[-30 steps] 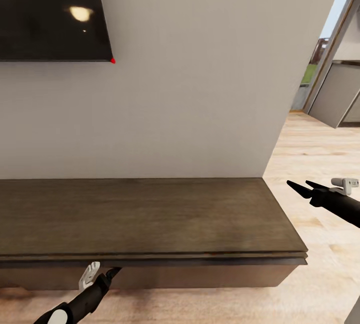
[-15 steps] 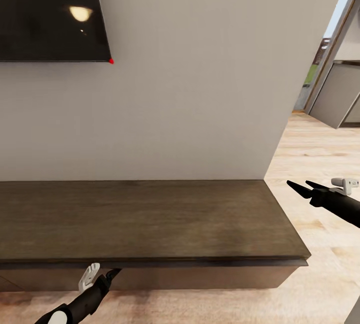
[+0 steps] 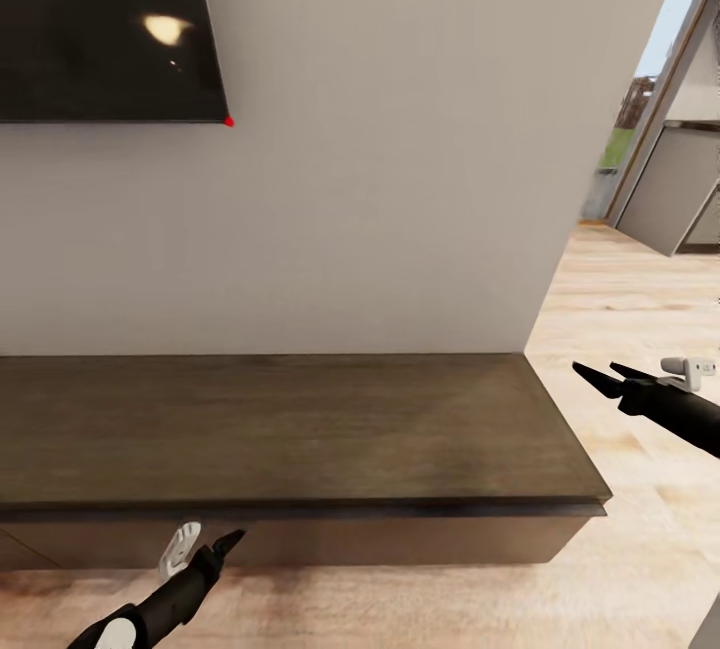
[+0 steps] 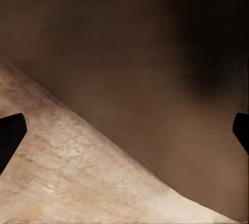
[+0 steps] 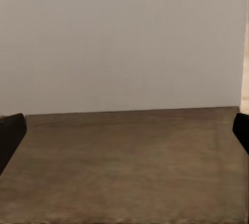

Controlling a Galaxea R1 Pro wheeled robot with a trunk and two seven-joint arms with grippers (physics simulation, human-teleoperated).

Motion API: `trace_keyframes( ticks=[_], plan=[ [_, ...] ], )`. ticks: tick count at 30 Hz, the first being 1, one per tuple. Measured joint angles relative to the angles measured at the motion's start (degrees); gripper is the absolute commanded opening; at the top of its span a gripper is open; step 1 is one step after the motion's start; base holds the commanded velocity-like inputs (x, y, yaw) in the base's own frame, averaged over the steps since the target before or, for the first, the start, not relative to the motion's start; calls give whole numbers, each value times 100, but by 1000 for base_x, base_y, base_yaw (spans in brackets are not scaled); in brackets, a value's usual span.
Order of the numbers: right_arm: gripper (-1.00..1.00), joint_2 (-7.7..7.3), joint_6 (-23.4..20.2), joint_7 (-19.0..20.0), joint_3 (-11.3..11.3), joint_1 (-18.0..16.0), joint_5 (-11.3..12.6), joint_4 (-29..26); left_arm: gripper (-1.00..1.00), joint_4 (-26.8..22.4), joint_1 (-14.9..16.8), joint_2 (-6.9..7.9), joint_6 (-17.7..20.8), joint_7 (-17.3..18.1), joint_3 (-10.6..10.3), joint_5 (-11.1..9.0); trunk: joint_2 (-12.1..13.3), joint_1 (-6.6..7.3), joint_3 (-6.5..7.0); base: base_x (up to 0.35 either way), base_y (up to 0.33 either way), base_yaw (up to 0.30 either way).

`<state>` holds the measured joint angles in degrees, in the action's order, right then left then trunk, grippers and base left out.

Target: Place each of the two pumpkins and all three candles from the living room inside a cabinet in the living room (use any cabinet), then make sure every cabinet is closed, and position the cauldron so it is next to a table in the living room.

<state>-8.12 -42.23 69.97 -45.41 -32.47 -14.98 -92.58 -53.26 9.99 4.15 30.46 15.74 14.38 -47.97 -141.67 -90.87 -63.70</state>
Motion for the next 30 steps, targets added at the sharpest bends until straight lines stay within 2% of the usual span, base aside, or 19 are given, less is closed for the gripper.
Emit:
trace_keyframes(
  ticks=[11,18,25,27,30],
  plan=[
    [100,43,-13,9,9,2,2,0,100,-12,0,-1,0,3,-1,12,0,0,0,-333,0,0],
    [100,80,-3,42,44,16,5,0,100,-249,-70,-1,0,74,-9,37,0,0,0,-332,0,0],
    [100,76,1,48,41,18,7,0,100,-283,-86,-2,0,78,-9,42,0,0,0,-302,0,0],
    [100,104,218,26,33,134,-59,166,100,-322,-108,7,1,97,-14,45,0,1,0,-136,0,0],
    [100,137,206,-28,19,256,-110,358,100,-356,-126,15,8,117,-12,42,0,3,0,-54,0,0]
  ],
)
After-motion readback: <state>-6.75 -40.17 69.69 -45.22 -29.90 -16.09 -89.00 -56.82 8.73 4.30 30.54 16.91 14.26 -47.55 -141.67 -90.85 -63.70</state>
